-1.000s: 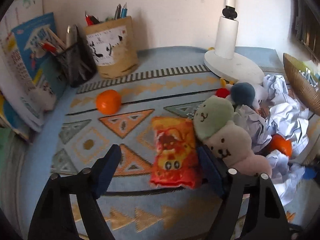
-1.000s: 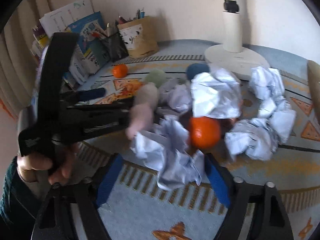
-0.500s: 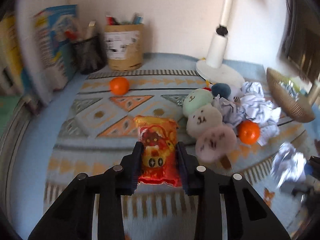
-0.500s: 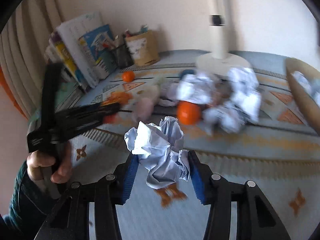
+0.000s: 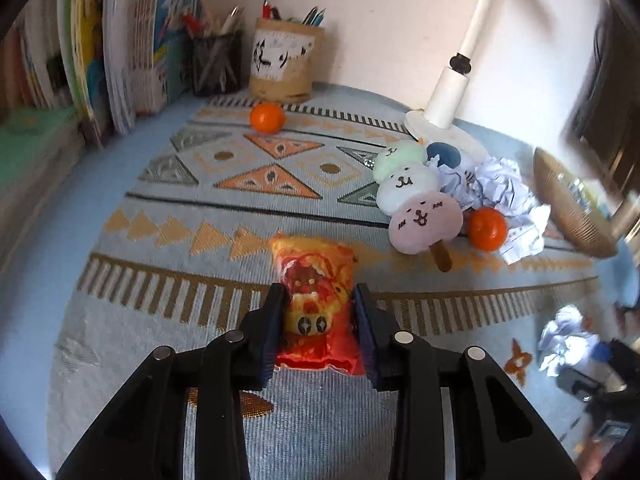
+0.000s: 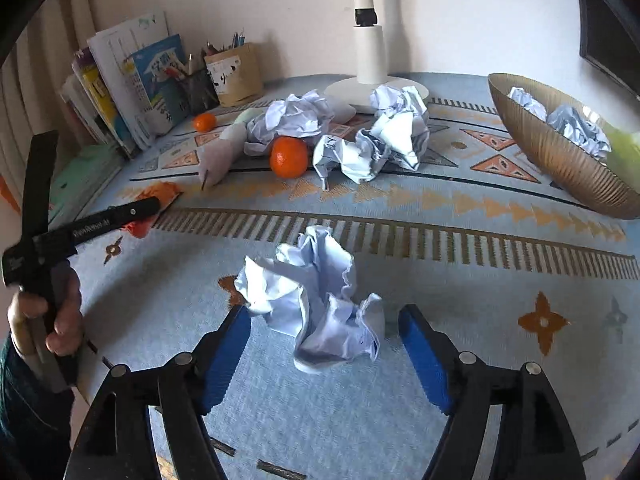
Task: Organize objects
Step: 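Carry the snack bag and paper ball into the amber bowl and release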
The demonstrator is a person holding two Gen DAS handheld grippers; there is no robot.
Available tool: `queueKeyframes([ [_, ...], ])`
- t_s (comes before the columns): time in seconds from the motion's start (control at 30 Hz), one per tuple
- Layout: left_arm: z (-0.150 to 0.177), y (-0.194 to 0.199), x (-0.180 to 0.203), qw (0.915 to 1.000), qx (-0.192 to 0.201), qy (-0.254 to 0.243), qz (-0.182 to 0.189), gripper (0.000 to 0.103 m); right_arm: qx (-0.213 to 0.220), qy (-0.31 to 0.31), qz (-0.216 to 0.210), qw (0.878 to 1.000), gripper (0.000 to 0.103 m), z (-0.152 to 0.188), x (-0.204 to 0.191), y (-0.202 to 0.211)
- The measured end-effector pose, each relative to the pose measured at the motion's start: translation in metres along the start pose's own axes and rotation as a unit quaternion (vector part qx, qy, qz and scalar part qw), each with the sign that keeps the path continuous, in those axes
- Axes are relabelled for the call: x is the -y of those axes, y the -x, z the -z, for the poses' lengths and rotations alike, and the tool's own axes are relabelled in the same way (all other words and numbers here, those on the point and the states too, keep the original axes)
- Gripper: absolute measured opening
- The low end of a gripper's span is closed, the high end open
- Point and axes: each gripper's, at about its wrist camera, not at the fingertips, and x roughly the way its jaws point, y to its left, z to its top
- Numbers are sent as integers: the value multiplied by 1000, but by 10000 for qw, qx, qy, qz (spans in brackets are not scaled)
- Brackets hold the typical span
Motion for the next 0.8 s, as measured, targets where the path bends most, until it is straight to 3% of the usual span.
queueKeyframes([
  [0.1, 2, -2, 7, 9998, -86, -183, 48, 44, -31, -124, -105, 9999, 76, -3, 1, -3],
  [0.17, 3, -3, 16, 9992, -140, -382, 41, 60, -60, -166, -71, 9998, 78, -3, 1, -6],
  [0.3, 5, -6, 28, 9974, -206, -675, -131, 65, -54, -291, -168, 9994, 78, -8, 2, -13],
  [0.33, 5, -7, 29, 9971, -215, -705, -174, 64, -66, -250, -166, 9995, 76, -9, 1, -14],
  [0.4, 4, -6, 27, 9973, -188, -665, -252, 56, -27, -99, -157, 9998, 56, -10, -4, -14],
  [0.47, 3, -3, 22, 9979, -122, -557, -295, 34, 56, -13, -186, 9998, 49, -8, -7, -10],
  [0.63, 6, 13, 27, 9984, 154, -501, -195, 30, 388, -4, -317, 9987, 48, -5, 3, 15],
  [0.8, 1, 30, 61, 9976, 399, -352, 445, 30, 739, -151, -78, 9971, 48, -13, 39, 40],
])
